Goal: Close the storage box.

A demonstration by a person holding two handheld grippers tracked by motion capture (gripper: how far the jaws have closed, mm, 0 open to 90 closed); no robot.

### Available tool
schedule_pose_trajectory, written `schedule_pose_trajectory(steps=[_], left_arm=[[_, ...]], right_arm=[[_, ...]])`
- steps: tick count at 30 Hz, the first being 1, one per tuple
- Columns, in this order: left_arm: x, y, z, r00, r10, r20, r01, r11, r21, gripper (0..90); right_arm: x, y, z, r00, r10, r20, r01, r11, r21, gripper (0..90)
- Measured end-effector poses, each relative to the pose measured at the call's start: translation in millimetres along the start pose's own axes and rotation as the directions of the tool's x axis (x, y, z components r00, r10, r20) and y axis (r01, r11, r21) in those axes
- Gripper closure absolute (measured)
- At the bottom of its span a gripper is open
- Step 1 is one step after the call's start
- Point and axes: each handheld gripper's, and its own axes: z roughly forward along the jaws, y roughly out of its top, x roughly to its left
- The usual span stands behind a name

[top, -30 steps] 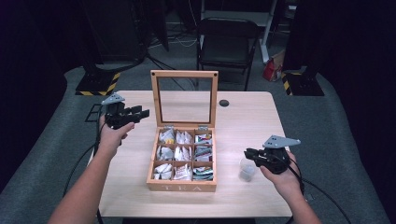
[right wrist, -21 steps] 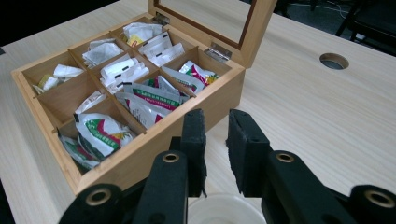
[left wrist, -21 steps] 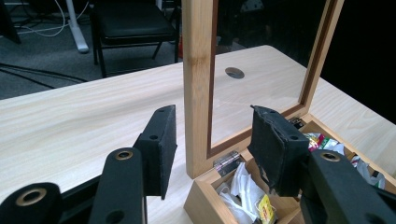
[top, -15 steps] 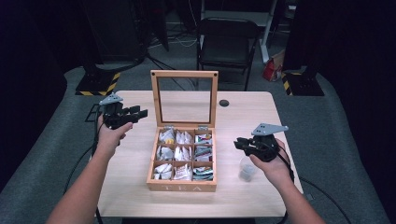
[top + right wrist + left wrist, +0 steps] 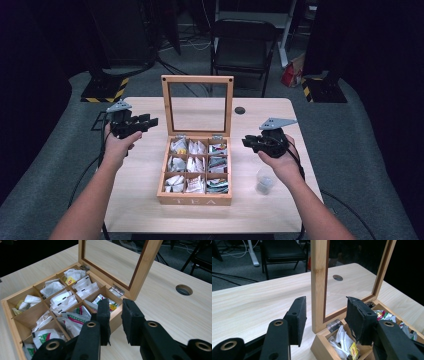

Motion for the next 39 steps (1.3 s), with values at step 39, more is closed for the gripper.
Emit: schedule_pose_trajectory(steps=[39], left_arm=[[4.0,-0.2,9.3,0.9997,0.018,0.016,-0.019,0.9994,0.028,50.6]], right_arm=[[-44.4,30.2,68.3,0.9973,0.039,0.061,-0.041,0.999,0.031,70.0]])
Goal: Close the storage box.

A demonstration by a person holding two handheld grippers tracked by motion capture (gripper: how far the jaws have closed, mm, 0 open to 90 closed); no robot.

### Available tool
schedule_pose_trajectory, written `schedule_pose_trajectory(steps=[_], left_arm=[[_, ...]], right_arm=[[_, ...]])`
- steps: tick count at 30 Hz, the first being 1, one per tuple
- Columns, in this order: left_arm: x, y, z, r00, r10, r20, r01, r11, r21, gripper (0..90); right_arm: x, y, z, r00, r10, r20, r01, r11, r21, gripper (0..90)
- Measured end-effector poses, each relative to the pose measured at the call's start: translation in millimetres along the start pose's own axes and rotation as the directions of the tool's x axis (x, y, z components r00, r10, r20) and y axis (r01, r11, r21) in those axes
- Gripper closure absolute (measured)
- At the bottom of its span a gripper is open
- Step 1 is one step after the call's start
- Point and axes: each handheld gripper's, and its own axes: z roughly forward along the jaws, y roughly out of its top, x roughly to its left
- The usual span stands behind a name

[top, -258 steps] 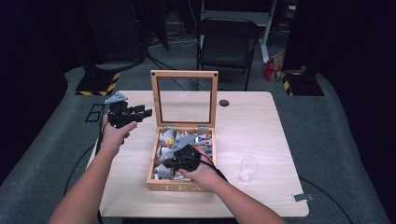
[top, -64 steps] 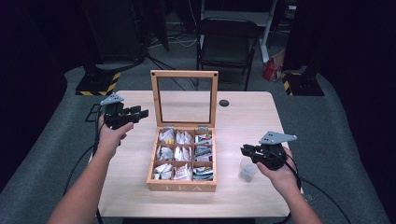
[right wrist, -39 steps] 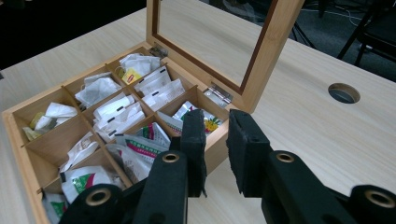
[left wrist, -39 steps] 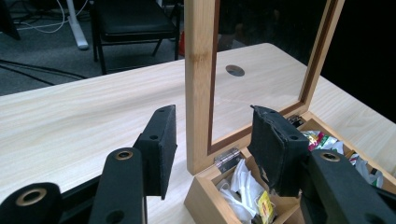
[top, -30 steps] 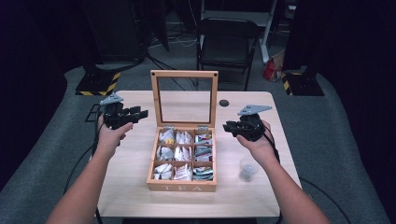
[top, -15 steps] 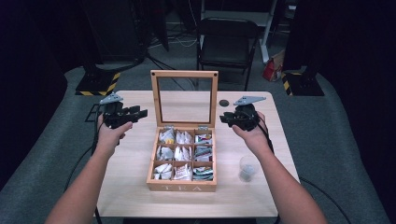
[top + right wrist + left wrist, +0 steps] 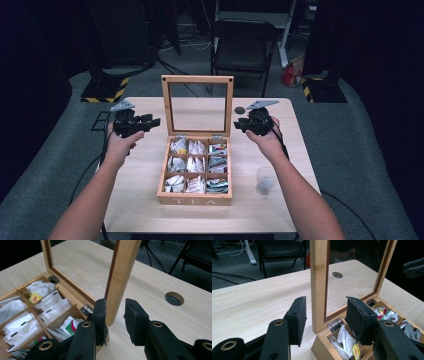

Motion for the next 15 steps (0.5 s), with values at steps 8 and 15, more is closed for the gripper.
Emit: schedule_pose_trajectory(steps=[8,15], left_arm=[[-0.7,-0.1,0.6,1.0,-0.001,0.003,0.001,1.0,0.002,50.2],[-1.2,-0.3,0.5,1.0,0.002,0.004,-0.002,1.0,0.007,49.8]], right_arm=[[-5.7,7.8,11.2,0.9999,-0.014,-0.001,0.014,1.0,0.009,65.4],[-4.9,15.5,22.0,0.9998,-0.021,-0.002,0.021,1.0,0.019,60.7]])
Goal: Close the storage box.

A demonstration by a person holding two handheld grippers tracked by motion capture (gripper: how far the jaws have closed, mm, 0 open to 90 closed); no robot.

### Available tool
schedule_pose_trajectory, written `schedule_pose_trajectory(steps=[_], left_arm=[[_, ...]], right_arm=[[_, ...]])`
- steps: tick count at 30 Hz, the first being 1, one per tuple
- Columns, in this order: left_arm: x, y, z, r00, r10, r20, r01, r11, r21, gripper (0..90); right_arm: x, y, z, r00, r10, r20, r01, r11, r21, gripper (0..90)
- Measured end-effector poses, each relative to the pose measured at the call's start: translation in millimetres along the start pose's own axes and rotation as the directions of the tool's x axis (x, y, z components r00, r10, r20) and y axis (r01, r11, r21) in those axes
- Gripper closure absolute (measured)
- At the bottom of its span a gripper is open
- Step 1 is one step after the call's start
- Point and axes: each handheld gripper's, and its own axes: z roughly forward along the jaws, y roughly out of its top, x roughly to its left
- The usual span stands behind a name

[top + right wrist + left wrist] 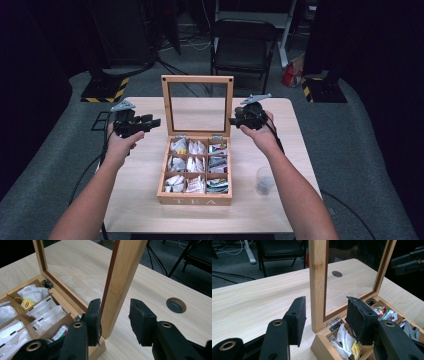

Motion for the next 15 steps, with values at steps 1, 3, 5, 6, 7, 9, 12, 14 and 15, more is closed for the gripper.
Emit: schedule_pose_trajectory(steps=[1,3,5,6,7,9,12,14,15], left_arm=[[-0.4,-0.1,0.0,1.0,-0.001,-0.001,0.001,1.0,-0.002,49.8],[-0.3,0.1,-0.7,1.0,0.001,-0.001,-0.001,1.0,-0.002,49.9],[-0.3,0.1,-1.0,1.0,-0.001,0.0,0.001,1.0,-0.005,49.9],[-0.4,0.2,-1.0,1.0,-0.001,0.0,0.001,1.0,-0.005,49.9],[-0.9,0.1,-1.0,1.0,-0.003,0.001,0.003,1.0,-0.005,49.9],[-1.0,-0.1,-1.1,1.0,0.004,0.004,-0.004,1.0,0.001,49.9],[-0.3,-0.5,-2.3,1.0,0.006,0.004,-0.006,1.0,0.007,49.9],[0.4,-0.8,-3.4,1.0,0.002,0.002,-0.002,1.0,0.006,49.9],[1.0,-0.8,-4.0,1.0,0.006,0.001,-0.006,1.0,0.005,49.9]], right_arm=[[-0.1,1.0,1.4,1.0,0.0,0.003,0.0,1.0,0.002,60.6],[-0.6,3.0,3.9,1.0,0.003,0.0,-0.003,1.0,-0.002,60.6],[-2.5,3.7,6.0,1.0,0.003,-0.003,-0.003,1.0,-0.007,60.6],[-3.5,3.6,7.6,0.9999,0.01,-0.004,-0.01,1.0,-0.007,60.6],[-4.1,3.3,8.5,0.9999,0.015,-0.004,-0.015,1.0,-0.006,60.6],[-6.0,2.7,11.1,0.9997,0.021,-0.01,-0.021,1.0,-0.009,60.6],[-6.4,2.5,13.3,0.9994,0.031,-0.015,-0.031,0.999,-0.014,60.6],[-5.6,3.0,14.4,0.9992,0.037,-0.015,-0.037,0.999,-0.013,60.6],[-5.1,3.6,14.8,0.999,0.041,-0.015,-0.041,0.999,-0.014,60.6]])
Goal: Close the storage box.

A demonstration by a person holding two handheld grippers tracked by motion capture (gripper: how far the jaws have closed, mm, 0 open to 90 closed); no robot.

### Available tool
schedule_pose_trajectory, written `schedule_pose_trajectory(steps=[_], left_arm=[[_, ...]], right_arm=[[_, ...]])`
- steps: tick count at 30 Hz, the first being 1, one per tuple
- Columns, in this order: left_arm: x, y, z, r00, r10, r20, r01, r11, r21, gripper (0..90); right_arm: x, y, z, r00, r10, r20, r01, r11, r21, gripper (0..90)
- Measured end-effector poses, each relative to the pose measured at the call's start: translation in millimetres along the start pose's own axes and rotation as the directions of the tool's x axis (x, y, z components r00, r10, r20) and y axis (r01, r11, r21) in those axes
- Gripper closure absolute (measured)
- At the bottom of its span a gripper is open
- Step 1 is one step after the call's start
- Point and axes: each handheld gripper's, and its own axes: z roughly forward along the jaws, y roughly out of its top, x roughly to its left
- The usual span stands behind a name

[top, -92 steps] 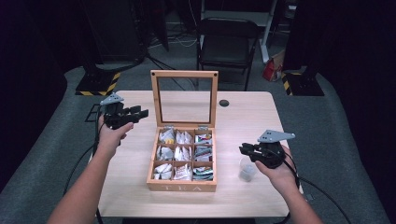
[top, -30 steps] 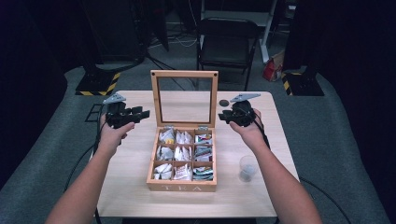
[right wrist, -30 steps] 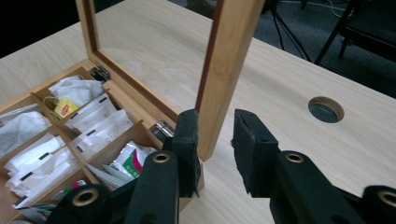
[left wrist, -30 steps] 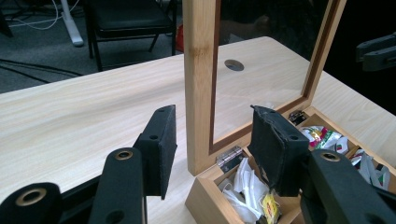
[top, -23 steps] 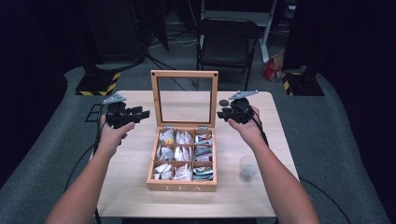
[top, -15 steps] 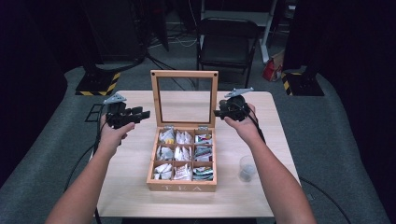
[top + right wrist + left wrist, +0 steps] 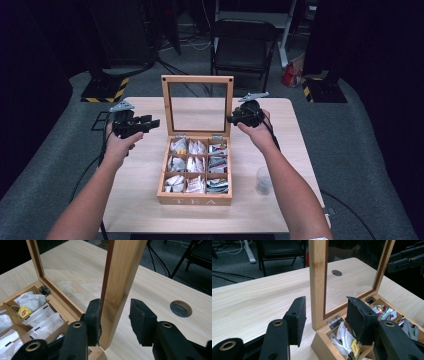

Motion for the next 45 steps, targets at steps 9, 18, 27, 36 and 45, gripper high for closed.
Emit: schedule_pose_trajectory(steps=[9,18,27,36,45], left_arm=[[1.1,-1.0,-1.6,1.0,-0.008,-0.003,0.008,1.0,-0.003,49.9],[1.1,-0.6,-1.2,1.0,-0.007,-0.002,0.007,1.0,0.002,50.0],[-2.4,3.5,1.9,1.0,0.006,0.002,-0.006,1.0,-0.002,49.9],[-4.1,5.1,5.5,0.9999,0.006,0.013,-0.006,1.0,0.007,50.3],[-8.3,11.5,8.3,0.9996,0.022,0.017,-0.022,0.9998,-0.001,50.2]], right_arm=[[3.2,5.9,3.3,0.9998,-0.018,-0.003,0.018,1.0,-0.001,59.4],[5.1,7.6,1.9,1.0,0.003,-0.001,-0.003,1.0,0.004,61.1],[9.0,5.4,-5.8,0.9999,0.013,-0.006,-0.013,1.0,-0.001,66.1],[11.8,3.3,-10.8,0.9997,0.015,-0.019,-0.015,1.0,-0.007,66.0],[16.5,1.3,-15.1,0.9998,-0.002,-0.018,0.002,1.0,-0.006,65.5]])
